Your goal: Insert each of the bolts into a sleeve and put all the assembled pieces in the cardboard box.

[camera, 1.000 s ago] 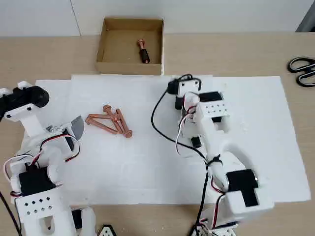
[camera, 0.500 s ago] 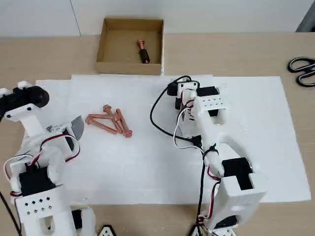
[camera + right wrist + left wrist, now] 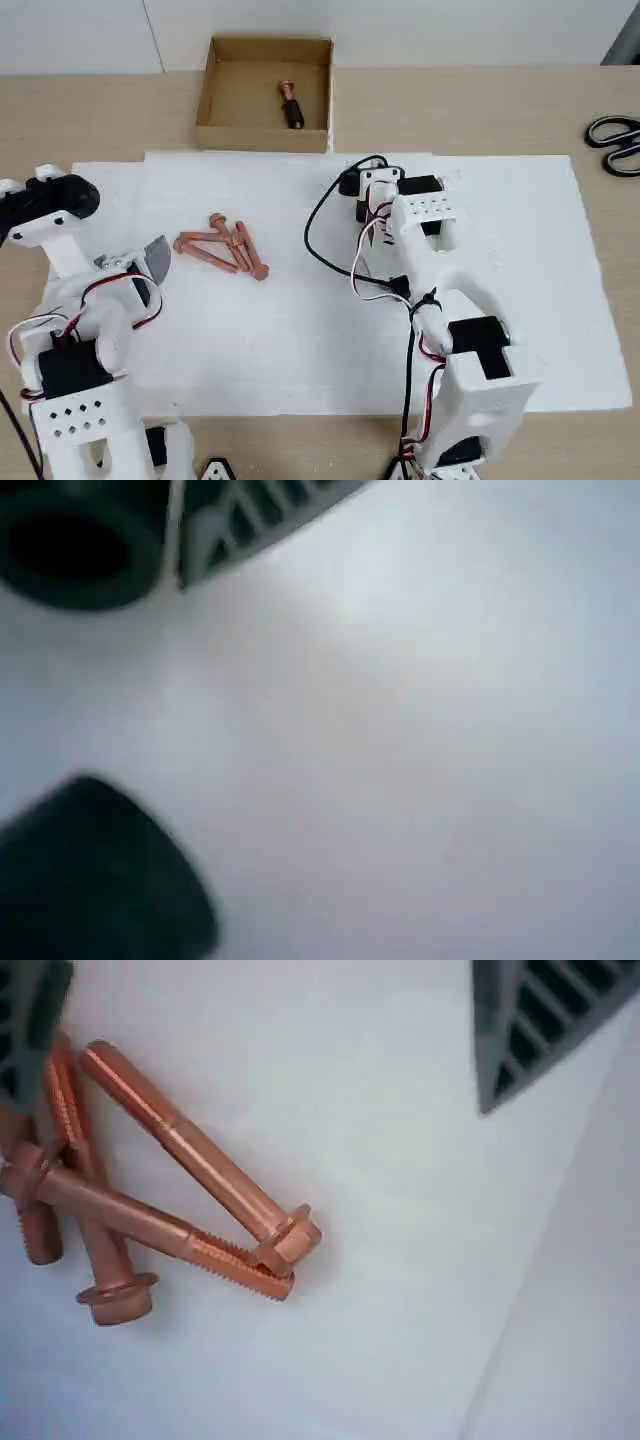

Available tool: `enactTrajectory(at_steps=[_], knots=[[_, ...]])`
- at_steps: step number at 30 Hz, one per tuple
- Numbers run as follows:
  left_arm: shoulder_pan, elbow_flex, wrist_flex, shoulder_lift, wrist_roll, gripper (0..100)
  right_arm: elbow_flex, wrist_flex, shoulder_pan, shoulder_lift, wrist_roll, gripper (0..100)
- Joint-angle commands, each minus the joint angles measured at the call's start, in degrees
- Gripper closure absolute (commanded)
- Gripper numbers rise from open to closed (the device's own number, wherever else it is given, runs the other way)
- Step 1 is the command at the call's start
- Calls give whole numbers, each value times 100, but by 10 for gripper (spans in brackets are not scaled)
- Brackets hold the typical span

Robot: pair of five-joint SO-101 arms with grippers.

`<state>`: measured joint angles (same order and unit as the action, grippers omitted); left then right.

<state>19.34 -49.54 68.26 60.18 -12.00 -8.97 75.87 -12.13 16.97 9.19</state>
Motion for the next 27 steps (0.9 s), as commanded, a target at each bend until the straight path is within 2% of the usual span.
enactTrajectory(at_steps=[1, 3, 7, 14, 17, 20, 27], knots=[[-53, 31, 0, 105, 44, 734, 79, -136, -13, 127, 18, 915], [-53, 31, 0, 105, 44, 734, 79, -136, -13, 119, 44, 994], [-53, 66, 9, 105, 44, 734, 193, 13, -13, 66, 70, 995], [-53, 505, 343, 62, 220, 734, 1275, 1297, -13, -936, 79, 995], [-62, 875, 404, -97, 352, 735, 1670, 1727, -13, -1305, 352, 995], [-176, 1305, 413, -870, 352, 735, 1820, 1974, -4, -1464, 422, 995], [-1099, 2870, 809, -3613, 360, 735, 1802, 2000, -13, -1437, 387, 995]])
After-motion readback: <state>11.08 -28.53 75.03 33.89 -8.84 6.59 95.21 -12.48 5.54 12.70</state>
